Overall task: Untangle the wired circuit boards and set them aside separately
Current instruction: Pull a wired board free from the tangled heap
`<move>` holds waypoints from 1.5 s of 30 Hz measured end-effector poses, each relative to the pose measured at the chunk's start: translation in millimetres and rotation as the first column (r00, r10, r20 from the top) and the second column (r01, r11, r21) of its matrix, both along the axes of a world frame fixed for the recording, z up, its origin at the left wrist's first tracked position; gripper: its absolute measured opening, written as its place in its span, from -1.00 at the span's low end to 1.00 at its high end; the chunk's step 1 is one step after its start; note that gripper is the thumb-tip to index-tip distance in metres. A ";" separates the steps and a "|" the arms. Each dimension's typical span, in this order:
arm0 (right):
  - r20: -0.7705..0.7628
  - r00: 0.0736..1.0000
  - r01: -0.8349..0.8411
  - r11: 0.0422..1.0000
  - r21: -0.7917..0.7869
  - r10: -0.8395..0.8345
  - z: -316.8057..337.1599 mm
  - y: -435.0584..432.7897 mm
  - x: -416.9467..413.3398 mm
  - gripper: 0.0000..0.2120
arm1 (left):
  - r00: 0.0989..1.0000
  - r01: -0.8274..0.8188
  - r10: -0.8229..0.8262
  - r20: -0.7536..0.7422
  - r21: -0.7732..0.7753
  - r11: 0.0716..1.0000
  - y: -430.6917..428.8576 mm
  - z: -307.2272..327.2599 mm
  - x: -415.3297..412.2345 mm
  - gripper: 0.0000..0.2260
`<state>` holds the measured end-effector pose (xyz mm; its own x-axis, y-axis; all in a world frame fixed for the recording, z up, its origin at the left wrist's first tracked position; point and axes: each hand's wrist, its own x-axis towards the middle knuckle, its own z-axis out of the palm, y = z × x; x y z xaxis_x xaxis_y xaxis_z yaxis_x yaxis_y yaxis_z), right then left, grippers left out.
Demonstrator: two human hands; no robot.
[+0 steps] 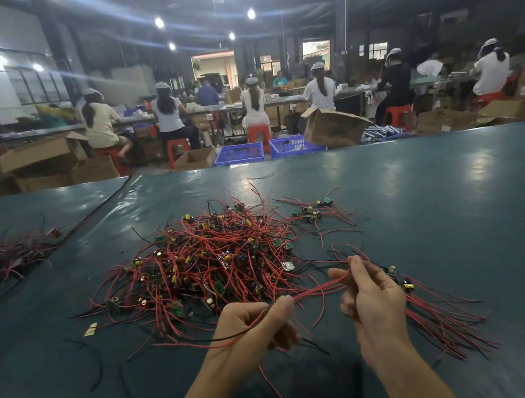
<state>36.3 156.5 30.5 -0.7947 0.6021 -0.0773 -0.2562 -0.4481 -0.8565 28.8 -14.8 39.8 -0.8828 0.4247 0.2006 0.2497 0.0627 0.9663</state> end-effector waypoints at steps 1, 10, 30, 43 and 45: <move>-0.002 1.000 0.004 1.000 0.004 -0.004 -0.5 -0.5 0.1 -0.92 | 0.999 -0.050 0.050 0.015 0.027 0.998 1.1 0.1 -0.4 -0.56; -0.023 1.000 -0.004 1.000 -0.005 0.004 -3.9 -7.7 2.8 -0.91 | 0.911 -0.323 0.109 0.398 0.525 0.788 8.4 -2.1 0.4 -0.83; -0.070 0.982 -0.189 0.901 -0.390 0.175 5.4 -9.5 12.2 -0.69 | 0.855 -0.406 0.015 0.519 0.651 0.642 6.1 1.4 -3.3 -0.90; 0.112 0.907 -0.413 0.910 0.038 0.407 -1.0 -21.4 11.9 -0.64 | 0.870 -0.207 -0.106 0.482 0.551 0.808 -6.7 6.7 -5.6 -0.62; 0.152 0.882 -0.467 0.873 0.142 0.447 -2.8 -27.2 12.4 -0.62 | 0.864 -0.133 -0.143 0.482 0.494 0.859 -4.0 4.6 -3.2 -0.59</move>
<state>48.6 129.2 27.7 -0.9764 0.1854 -0.1107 0.0424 -0.3379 -0.9402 25.6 -18.9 44.4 -0.9167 0.3932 -0.0710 -0.2616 -0.4564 0.8505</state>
